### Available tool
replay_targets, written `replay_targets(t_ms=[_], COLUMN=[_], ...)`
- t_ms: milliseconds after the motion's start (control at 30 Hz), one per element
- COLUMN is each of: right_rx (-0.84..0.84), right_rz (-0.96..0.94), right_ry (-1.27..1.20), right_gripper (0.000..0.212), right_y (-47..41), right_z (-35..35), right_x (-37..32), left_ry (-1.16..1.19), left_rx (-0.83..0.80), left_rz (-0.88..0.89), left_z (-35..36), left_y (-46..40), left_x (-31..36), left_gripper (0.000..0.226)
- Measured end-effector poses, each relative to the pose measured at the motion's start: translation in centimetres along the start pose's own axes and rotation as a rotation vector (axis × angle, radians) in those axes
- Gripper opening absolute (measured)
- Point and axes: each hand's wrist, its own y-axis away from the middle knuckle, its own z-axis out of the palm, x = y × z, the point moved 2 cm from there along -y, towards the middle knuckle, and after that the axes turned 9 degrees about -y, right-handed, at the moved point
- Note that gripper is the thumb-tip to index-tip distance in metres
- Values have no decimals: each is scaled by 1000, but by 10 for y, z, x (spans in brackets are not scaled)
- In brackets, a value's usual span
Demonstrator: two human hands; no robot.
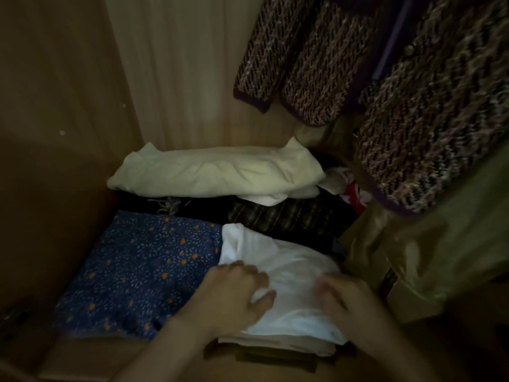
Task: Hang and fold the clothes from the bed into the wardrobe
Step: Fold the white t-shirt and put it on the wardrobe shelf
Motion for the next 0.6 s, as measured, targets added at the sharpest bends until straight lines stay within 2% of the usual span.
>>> replay_targets(t_ms=[67,133,200,267,300,333,367,433,533,600], right_rx=[119,139,9,-141,-143,-95,-34,-22,-102,-144], right_rz=[-53,22,172,207,203,211,222,270,322,459], right_ry=[30,151,345,455,464,458,424,320,344,317], right_gripper=[18,33,51,79,92,95,91,84,91,78], right_y=[-29,-54,-64,-57,-51,-46,-42,-38,-39,-42], right_z=[0,17,44,66,71,70,65,57,49,38], right_x=[-8,1,24,46,54,57,56,49,53,61], left_ry=[11,29,-3,5,28,66,103,148,157,117], left_rx=[129,160,19,-144,-164,-156,-142,-173,-175,-159], left_rz=[-30,-66,-89,-159,-205,-246,-268,-267,-241,-252], left_z=[0,18,46,69,79,88,94,95,95,94], left_y=[-31,-56,-64,-55,-46,-37,-31,-28,-35,-44], left_x=[4,3,-2,-8,-13,-18,-22,-26,-22,-13], left_gripper=[30,29,40,54,64,75,85,91,85,75])
